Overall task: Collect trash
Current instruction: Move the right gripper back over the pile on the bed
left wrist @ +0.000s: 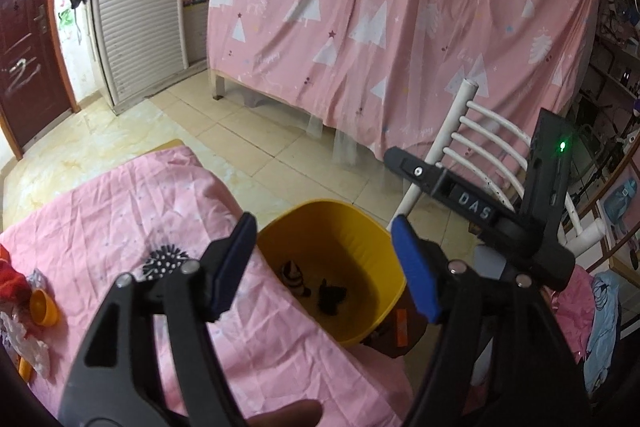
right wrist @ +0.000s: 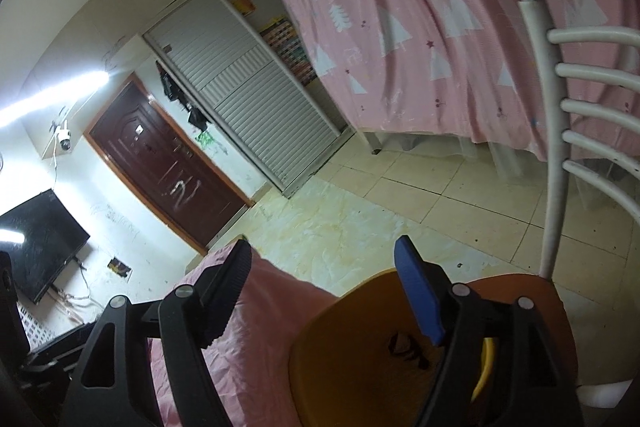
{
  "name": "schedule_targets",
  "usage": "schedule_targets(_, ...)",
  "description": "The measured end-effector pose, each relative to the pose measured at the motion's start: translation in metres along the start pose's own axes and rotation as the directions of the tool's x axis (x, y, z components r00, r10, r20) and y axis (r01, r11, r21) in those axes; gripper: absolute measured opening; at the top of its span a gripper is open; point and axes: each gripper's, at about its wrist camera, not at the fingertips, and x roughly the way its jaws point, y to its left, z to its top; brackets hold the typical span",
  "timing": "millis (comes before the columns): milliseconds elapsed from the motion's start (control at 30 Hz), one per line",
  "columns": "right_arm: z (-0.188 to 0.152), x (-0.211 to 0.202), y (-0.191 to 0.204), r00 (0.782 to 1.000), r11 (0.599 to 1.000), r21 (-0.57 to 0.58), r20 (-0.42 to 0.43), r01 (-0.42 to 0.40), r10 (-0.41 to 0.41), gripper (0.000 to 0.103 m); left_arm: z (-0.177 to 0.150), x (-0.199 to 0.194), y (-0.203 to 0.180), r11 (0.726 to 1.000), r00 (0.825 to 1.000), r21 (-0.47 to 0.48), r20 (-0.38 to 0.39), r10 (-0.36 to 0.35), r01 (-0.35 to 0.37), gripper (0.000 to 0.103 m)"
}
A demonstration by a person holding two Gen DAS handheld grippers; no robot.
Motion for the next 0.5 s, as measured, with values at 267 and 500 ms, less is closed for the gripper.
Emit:
schedule_targets(267, -0.009, 0.001, 0.039, 0.999, 0.996, -0.077, -0.018, -0.052, 0.051, 0.072, -0.007, -0.035, 0.021, 0.999, 0.998, -0.038, 0.053, 0.017, -0.015, 0.067)
schedule_targets(500, -0.029, 0.008, 0.097, 0.993, 0.976, -0.190, -0.067, -0.105, 0.094, 0.075, -0.019, -0.072, 0.054, 0.995, 0.993, -0.085, 0.097, 0.065, -0.057, 0.068)
